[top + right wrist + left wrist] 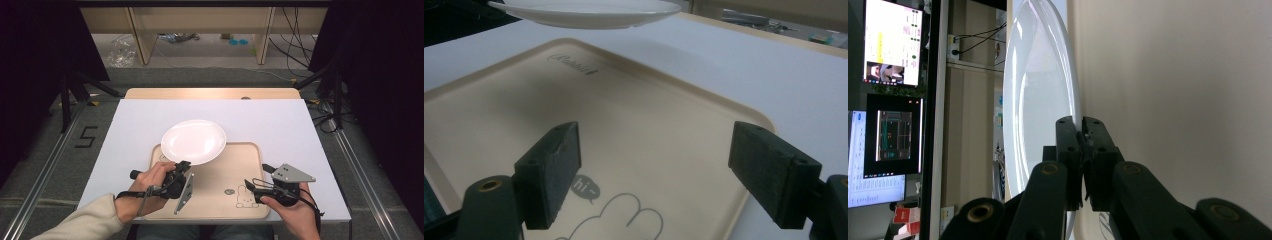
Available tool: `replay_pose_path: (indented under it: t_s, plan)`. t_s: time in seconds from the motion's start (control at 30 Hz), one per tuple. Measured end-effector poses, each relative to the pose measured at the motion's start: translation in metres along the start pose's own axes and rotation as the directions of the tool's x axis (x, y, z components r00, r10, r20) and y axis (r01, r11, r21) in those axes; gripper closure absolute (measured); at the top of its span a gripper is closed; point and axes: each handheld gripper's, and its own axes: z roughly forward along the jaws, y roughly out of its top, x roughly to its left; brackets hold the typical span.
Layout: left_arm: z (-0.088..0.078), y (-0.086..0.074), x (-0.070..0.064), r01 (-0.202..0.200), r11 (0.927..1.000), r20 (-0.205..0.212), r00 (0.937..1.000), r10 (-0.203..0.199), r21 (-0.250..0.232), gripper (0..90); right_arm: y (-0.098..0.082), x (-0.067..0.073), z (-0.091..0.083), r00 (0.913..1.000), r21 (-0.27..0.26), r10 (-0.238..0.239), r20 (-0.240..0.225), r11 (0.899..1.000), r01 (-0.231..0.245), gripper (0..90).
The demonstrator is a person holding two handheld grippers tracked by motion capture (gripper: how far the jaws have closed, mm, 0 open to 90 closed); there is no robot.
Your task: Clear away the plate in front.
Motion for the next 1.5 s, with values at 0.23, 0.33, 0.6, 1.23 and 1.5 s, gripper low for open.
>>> replay_pose_path:
  t_s: [0.23,0.33,0.6,1.23,1.5]
  plan:
    - [-0.002,0.008,-0.011,-0.015,0.9995,0.028,0.9995,0.015,-0.027,87.0,0.0,0.0,0.0,1.0,-0.002,0.001,0.0,1.0,-0.001,22.0]
    - [-0.001,0.01,-0.016,-0.021,0.9991,0.05,0.9985,0.023,-0.037,86.7,0.0,0.0,0.0,1.0,-0.005,0.004,-0.005,1.0,-0.004,22.0]
    - [0.0,0.015,-0.027,-0.034,0.9976,0.087,0.9955,0.039,-0.06,86.4,0.0,-0.001,0.0,1.0,-0.004,0.0,-0.006,1.0,0.0,22.0]
    - [0.006,0.012,-0.029,0.08,0.9871,0.229,0.9723,-0.047,-0.139,85.7,0.0,0.0,0.0,1.0,0.001,0.003,-0.004,1.0,-0.003,21.9]
    - [0.008,0.009,-0.022,0.181,0.9709,0.289,0.9484,-0.13,-0.157,72.0,-0.001,0.0,0.001,1.0,-0.008,0.002,-0.008,1.0,-0.002,21.9]
